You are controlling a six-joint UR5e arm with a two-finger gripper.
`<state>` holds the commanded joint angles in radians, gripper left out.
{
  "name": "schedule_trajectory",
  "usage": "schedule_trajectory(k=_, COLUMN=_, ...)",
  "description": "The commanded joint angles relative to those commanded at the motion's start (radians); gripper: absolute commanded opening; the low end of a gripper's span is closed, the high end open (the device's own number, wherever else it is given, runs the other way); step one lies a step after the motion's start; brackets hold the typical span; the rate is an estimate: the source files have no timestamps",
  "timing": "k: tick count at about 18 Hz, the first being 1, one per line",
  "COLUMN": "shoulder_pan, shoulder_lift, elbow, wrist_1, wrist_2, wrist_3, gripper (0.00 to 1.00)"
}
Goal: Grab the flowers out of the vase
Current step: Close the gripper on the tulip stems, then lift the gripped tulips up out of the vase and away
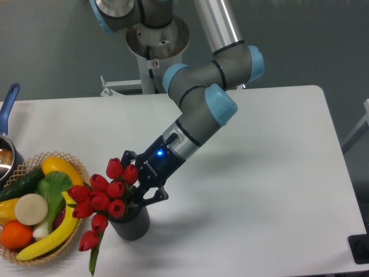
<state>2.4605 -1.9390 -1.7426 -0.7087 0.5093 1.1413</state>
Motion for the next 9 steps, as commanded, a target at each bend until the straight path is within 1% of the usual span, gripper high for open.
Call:
schedule_trajectory(k=5, shoulder_pan=0.014, shoulder_lift=0.047, elbow=0.002, wrist_1=0.000, wrist_2=-0.021, wrist_3=-0.055, gripper=0.40)
schedule_trajectory(k=7, shoulder_pan=0.021, shoulder_lift=0.063, elbow=0.015, wrist_1=0.000, wrist_2=-0.060, wrist_3=-0.070, gripper=0.41)
schedule_trajectory(k=9, shoulder_pan=0.029, shoulder_lift=0.081, elbow=0.032, wrist_1=0.000, wrist_2=-0.084, wrist_3=-0.121, gripper=0.41)
